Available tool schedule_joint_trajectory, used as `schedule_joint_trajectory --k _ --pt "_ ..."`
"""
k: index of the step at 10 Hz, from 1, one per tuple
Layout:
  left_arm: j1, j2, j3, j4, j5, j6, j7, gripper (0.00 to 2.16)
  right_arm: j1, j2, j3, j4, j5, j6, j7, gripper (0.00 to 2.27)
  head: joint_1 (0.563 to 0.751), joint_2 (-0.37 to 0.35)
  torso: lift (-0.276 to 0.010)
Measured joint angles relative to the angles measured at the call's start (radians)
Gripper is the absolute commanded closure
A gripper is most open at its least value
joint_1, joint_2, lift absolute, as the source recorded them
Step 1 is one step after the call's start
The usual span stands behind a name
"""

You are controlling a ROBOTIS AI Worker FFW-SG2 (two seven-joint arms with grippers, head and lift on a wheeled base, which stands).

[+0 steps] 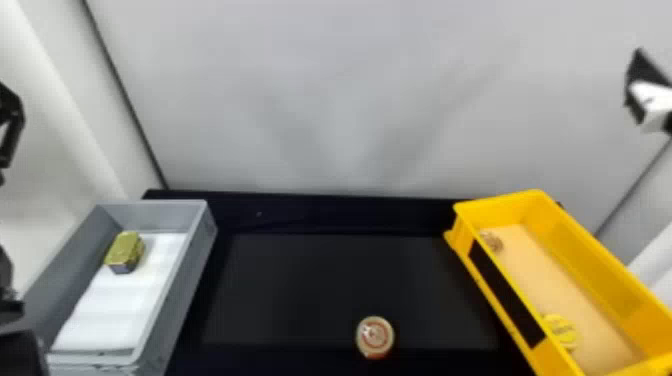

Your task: Pick up the round yellow can and place it in the yellow rectangular box

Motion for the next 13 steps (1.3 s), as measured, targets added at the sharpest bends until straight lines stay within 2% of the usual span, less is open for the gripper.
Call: schedule_joint_trajectory --k 3,5,8,13 --pt "0.002 0.0 0.007 -0.001 0.0 0.003 -0.004 0.1 0.016 0.008 0.127 0.048 0.034 0.07 0.092 0.19 0.694 0.014 -0.06" --pt "0.001 0.0 0.007 -0.001 0.0 0.007 -0.006 0.1 0.052 0.021 0.227 0.077 0.061 0.094 0.094 0.19 0.694 0.014 -0.06" --pt "0.001 0.0 0.009 -0.001 0.001 0.012 -0.01 0.1 0.114 0.049 0.313 0.113 0.092 0.129 0.092 0.19 0.694 0.014 -0.06" --pt "0.0 0.0 0.007 -0.001 0.002 0.017 -0.013 0.1 0.135 0.053 0.477 0.125 0.09 0.222 0.06 0.19 0.694 0.014 -0.06"
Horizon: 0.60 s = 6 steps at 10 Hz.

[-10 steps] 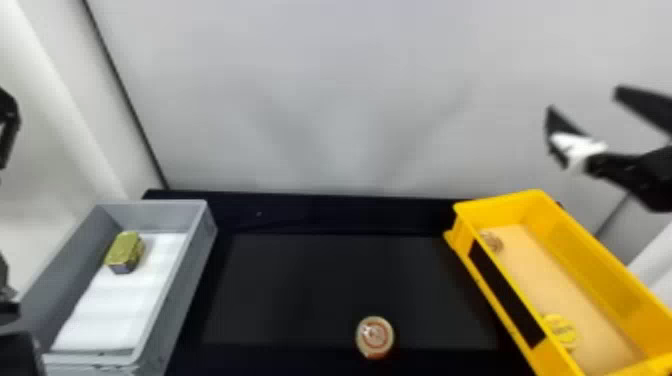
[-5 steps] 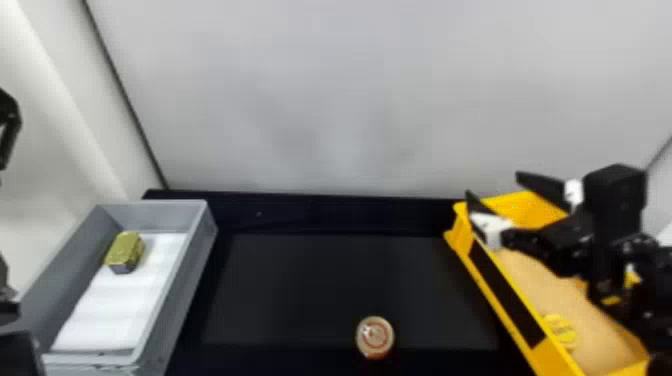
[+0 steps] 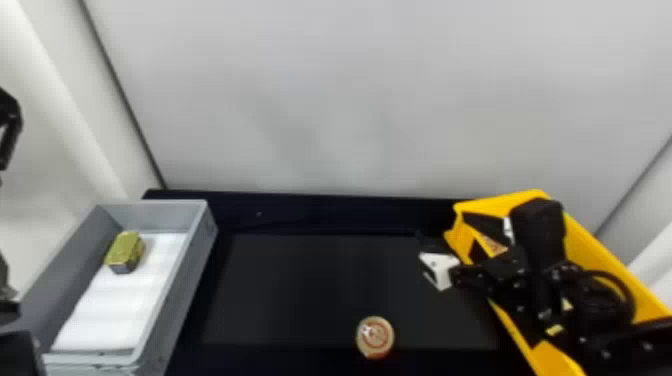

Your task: Pick up the round yellow can and place it in the yellow rectangular box

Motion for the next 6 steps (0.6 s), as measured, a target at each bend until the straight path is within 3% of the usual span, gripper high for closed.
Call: schedule_joint_trajectory --k 4,6 --pt "0.001 0.0 -0.003 0.003 0.0 0.002 0.0 0.1 0.001 -0.007 0.075 0.002 0.028 0.053 0.034 0.19 0.694 0.014 -0.06" --pt "0.0 0.0 -0.004 0.004 0.0 0.004 0.0 0.1 -0.004 -0.007 0.113 0.011 0.183 0.089 0.17 0.19 0.694 0.014 -0.06"
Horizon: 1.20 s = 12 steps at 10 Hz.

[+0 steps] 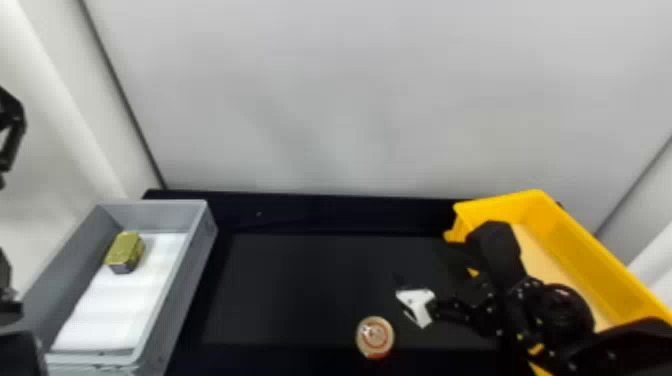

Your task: Pick up the round yellow can and place it in the yellow rectangular box

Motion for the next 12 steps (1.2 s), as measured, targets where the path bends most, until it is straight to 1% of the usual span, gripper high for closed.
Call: schedule_joint_trajectory --k 1,2,3,7,9,11,12 --pt "-0.001 0.0 -0.001 0.0 0.0 0.001 0.0 0.1 -0.002 0.002 0.012 0.013 0.074 0.015 0.057 0.19 0.694 0.014 -0.06" --pt "-0.001 0.0 -0.001 0.001 0.0 0.002 0.0 0.1 -0.004 0.003 0.021 0.03 0.117 0.025 0.086 0.19 0.694 0.014 -0.06" --pt "-0.001 0.0 -0.001 0.001 0.0 0.002 0.0 0.1 -0.006 0.005 0.031 0.05 0.136 0.03 0.101 0.19 0.694 0.014 -0.06" --pt "-0.002 0.0 0.0 0.001 0.001 0.003 0.0 0.1 -0.031 0.028 0.058 0.112 0.115 0.036 0.173 0.19 0.694 0.014 -0.06" --pt "-0.002 0.0 0.001 0.002 0.002 0.004 0.0 0.1 -0.062 0.03 0.076 0.131 0.112 0.066 0.22 0.19 0.694 0.014 -0.06" --pt "-0.002 0.0 0.002 0.002 0.002 0.004 0.0 0.1 -0.088 0.029 0.093 0.16 0.153 0.116 0.29 0.19 0.694 0.014 -0.06" --pt "-0.002 0.0 0.002 0.003 0.002 0.004 0.0 0.1 -0.099 0.029 0.103 0.178 0.196 0.142 0.343 0.19 0.694 0.014 -0.06"
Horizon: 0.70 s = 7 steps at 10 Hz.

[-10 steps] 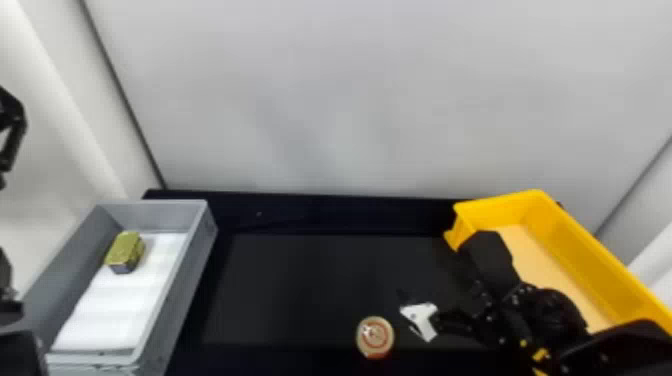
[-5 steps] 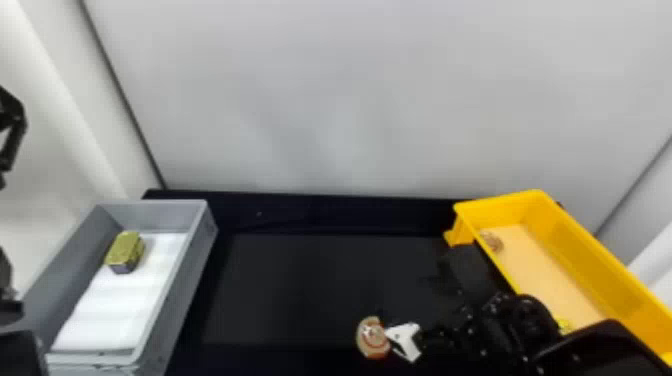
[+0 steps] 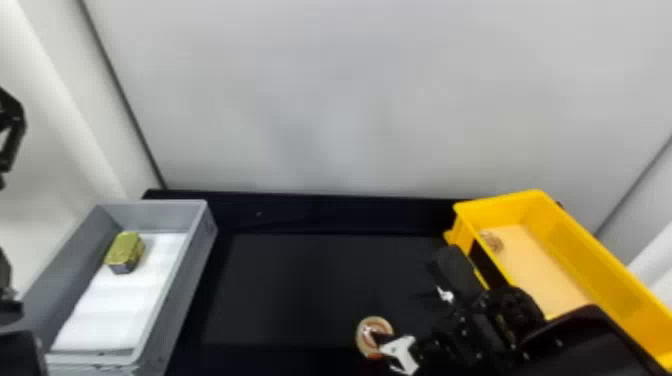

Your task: Pick up the round yellow can and place it in the yellow rectangular box

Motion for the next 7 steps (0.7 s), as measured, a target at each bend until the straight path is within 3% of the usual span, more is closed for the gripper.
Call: schedule_joint_trajectory --k 2,7 --pt "0.0 0.0 0.001 0.001 0.0 0.0 0.0 0.1 -0.015 0.0 0.017 0.027 0.067 0.028 0.063 0.19 0.694 0.014 -0.06" --pt "0.0 0.0 -0.001 0.001 0.001 0.0 0.003 0.1 -0.054 0.013 0.045 0.106 0.08 0.044 0.102 0.19 0.694 0.014 -0.06"
